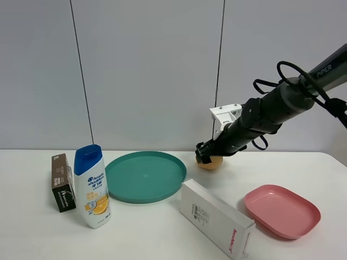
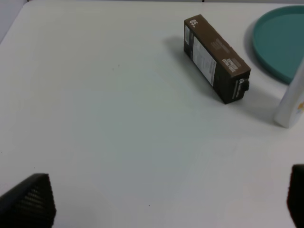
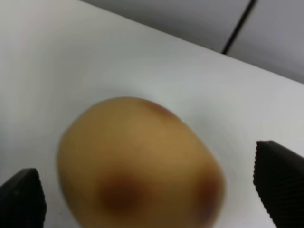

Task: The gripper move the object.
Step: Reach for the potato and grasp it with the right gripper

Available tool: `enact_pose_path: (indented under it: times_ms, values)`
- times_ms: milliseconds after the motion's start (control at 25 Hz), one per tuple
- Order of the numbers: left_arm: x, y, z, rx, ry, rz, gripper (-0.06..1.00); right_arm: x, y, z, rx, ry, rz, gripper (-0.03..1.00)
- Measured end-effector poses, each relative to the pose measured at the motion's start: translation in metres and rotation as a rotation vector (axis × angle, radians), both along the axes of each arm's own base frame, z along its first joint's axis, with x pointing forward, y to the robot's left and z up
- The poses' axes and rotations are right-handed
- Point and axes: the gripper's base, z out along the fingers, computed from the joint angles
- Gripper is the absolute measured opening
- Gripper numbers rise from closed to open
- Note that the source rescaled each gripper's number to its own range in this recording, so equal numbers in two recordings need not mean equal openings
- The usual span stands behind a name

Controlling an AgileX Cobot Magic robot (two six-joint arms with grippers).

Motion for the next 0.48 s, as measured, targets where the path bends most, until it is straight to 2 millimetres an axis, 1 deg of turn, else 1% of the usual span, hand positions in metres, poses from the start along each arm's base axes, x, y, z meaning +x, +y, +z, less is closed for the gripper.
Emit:
enact_pose_path:
  times_ms: [160,360,480]
  values:
    - [0.000,0.000,0.000,0.000,0.000,0.000,1.00,-0.001,0.004,-0.002,-0.001,0.001,0.008,0.87]
    - [0.000,0.000,0.000,-0.001,0.000,-0.001,1.00,-0.004,0.004,-0.026,-0.005,0.067,0.003,0.87]
    - [0.000,0.000,0.000,-0.001,0.000,-0.001,1.00,-0.003,0.004,-0.025,-0.009,0.051,0.005,0.85]
